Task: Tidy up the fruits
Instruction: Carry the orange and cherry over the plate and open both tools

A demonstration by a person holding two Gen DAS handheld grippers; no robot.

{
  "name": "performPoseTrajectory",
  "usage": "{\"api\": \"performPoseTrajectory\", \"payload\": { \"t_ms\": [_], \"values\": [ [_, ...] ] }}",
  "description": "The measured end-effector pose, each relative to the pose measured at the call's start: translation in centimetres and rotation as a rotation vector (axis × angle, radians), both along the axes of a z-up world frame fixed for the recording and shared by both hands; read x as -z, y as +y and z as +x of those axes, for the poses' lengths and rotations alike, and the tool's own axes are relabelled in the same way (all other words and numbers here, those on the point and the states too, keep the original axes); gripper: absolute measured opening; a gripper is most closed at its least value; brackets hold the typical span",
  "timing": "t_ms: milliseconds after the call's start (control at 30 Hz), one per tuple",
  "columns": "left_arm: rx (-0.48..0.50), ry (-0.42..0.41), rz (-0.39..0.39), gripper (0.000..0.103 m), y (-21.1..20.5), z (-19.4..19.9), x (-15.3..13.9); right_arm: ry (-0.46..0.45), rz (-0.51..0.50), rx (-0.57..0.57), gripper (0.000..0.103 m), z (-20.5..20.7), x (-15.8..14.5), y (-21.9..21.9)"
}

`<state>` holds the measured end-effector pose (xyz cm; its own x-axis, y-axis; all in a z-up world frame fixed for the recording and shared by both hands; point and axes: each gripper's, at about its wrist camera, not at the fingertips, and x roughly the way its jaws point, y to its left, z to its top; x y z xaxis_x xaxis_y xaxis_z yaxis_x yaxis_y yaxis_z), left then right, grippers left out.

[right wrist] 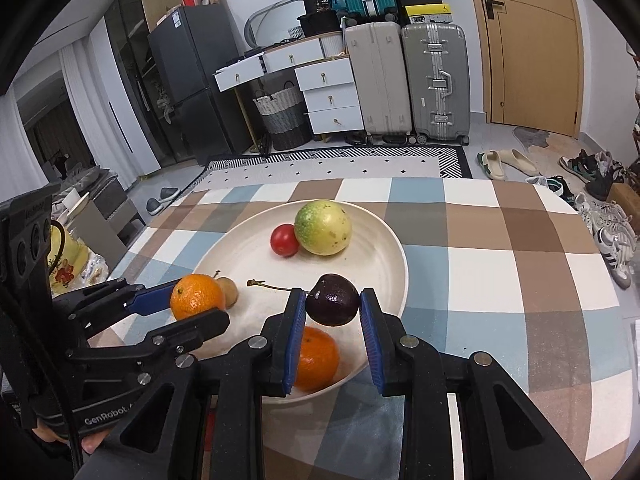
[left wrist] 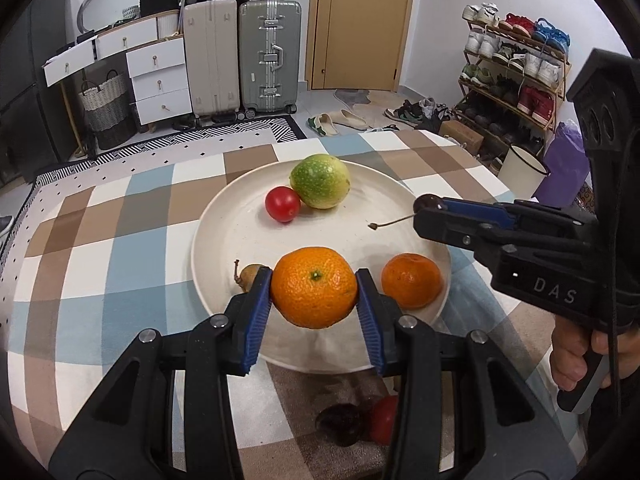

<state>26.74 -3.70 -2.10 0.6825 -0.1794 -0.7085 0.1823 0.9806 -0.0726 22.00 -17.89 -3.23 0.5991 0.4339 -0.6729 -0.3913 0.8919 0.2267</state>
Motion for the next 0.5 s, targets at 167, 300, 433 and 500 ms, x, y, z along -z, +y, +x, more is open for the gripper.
{"api": "performPoseTrajectory", "payload": {
  "t_ms": [167, 300, 433, 500],
  "values": [
    [0.008, 0.020, 0.006, 0.039, -0.4, 1.0, 0.9, 0.011, -0.005, 0.000, 0.028, 0.6, 0.6, 0.0],
    [0.005, 0.035, 0.014, 0.039, -0.5, 1.6, 1.5, 0.015, -0.012, 0.003, 0.028, 0.8, 0.9, 0.1],
    [-0.009, 0.050, -0.001, 0.039, -0.3, 1.8, 1.7, 0.014, -0.021, -0.001, 0.029, 0.6, 1.0, 0.1],
    [-0.011, 0.039, -0.014, 0.042, -0.2, 1.5, 1.3, 0.005, -0.016, 0.011, 0.035, 0.2, 0.8, -0.3]
  ]
}}
